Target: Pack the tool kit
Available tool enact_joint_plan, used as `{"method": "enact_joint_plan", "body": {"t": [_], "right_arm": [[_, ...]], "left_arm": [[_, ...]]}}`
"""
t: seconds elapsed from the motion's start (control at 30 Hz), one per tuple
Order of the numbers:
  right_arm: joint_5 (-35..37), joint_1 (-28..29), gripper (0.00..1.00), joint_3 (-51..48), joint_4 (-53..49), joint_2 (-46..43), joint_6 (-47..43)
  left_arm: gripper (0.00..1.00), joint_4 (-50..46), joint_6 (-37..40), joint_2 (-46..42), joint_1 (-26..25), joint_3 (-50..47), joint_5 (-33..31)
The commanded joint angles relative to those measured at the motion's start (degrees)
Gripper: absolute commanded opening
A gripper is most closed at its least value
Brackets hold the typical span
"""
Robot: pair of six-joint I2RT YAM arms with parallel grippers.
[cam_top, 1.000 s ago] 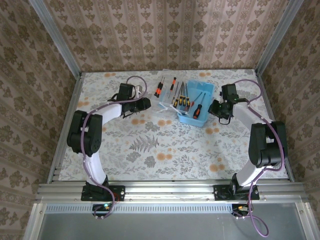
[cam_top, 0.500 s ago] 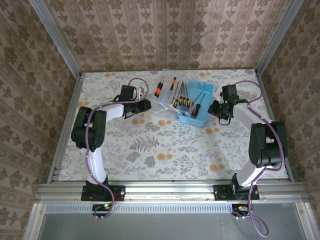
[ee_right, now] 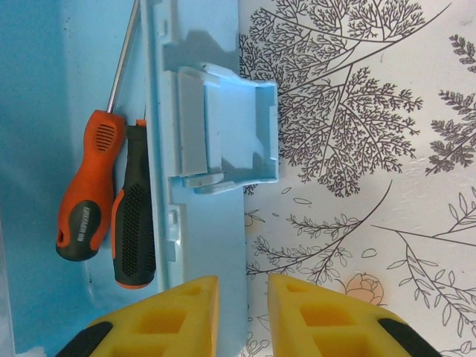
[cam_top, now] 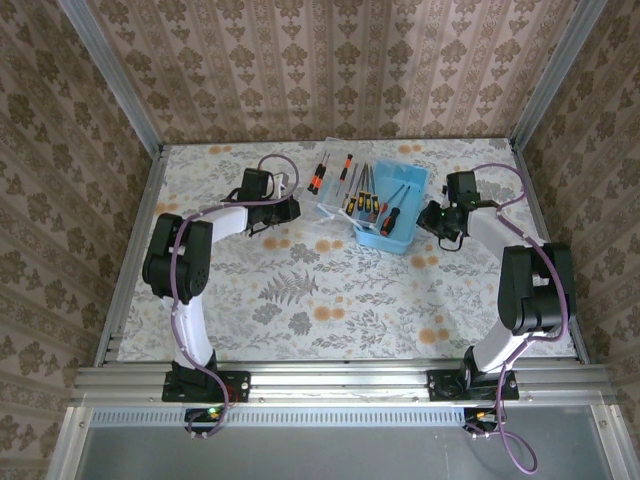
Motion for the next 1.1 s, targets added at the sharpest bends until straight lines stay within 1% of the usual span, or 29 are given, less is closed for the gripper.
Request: {"method": "enact_joint_plan", "body": {"t": [0.0, 0.17, 0.37, 0.5, 0.67, 0.8, 1.07], "right_arm": [[-1.8, -0.8, 0.28, -1.1, 1.4, -1.5, 1.0], [-3.6, -2.6, 0.29, -1.6, 2.2, -3.3, 1.9], [-3.3, -4.2, 0.32, -1.7, 2.3, -4.1, 2.7], [-1.5, -4.2, 0.33, -0.8, 1.5, -2.1, 2.9], [-1.6, -4.2, 0.31, 1.1, 1.7, 2.8, 3.6], [-2.4, -2.9, 0.29, 3.6, 1.1, 6.9, 3.7], [-3.3, 1.2, 0.28, 5.1, 1.8, 10.4, 3.8]], "left_arm": [[0.0, -2.7, 2.1, -3.6, 0.2, -0.3, -3.8], [0.0, -3.6, 3.0, -6.3, 0.0, -0.9, -5.6], [0.0, -5.1, 4.8, -9.3, -1.1, -2.0, -9.2], [0.0, -5.4, 5.3, -11.3, -1.8, -3.5, -11.0], [0.0, -6.8, 6.7, -14.1, -2.5, -4.1, -13.3], [0.0, -9.4, 8.2, -15.7, -3.7, -3.5, -15.3], [0.0, -13.3, 9.9, -19.0, -6.0, -2.3, -18.8]]}}
